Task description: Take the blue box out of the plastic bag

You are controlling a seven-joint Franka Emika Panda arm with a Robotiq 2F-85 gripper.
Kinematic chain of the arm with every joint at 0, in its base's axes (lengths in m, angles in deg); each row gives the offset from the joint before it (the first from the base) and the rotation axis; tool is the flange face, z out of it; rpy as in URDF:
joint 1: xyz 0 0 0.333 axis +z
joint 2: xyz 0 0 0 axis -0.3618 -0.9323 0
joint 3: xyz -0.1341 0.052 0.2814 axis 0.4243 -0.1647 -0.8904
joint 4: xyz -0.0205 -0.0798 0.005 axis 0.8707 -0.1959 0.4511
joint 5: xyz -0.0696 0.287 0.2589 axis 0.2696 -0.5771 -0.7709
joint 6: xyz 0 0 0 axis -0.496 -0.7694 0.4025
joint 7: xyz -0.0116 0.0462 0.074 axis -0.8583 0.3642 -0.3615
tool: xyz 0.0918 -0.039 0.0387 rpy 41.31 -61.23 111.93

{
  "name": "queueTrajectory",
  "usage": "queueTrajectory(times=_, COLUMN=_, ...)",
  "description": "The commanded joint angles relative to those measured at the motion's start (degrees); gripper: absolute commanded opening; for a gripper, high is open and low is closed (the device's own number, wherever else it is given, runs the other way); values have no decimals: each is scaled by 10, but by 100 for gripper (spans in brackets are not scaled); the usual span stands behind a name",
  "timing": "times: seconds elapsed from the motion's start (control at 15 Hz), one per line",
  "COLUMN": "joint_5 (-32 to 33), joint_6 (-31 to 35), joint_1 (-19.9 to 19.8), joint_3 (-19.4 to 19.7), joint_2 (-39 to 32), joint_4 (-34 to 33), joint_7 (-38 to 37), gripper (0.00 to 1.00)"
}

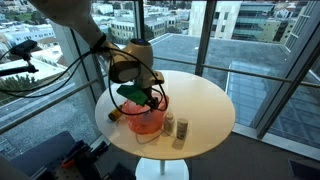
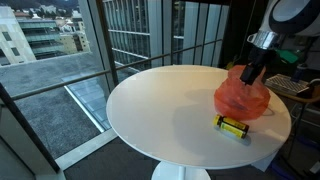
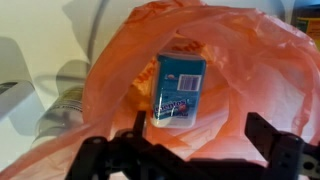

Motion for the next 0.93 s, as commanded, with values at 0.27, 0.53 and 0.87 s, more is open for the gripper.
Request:
queueTrajectory(times=0.27, joint_5=4, joint_6=34, joint_1=-15, joint_3=-32, joint_2=-31, joint_4=-14, joint_7=-4, gripper=100)
queueTrajectory(times=0.53, joint_5=17, joint_6=54, joint_1=-16, joint_3=-34, joint_2=-42, joint_4=-17, joint_7=-14, gripper=100)
queueTrajectory(times=0.87, joint_5=18, joint_6=68, joint_1=-19, joint_3=-39, joint_2=-49, joint_4=-19, joint_7=-16, gripper=100)
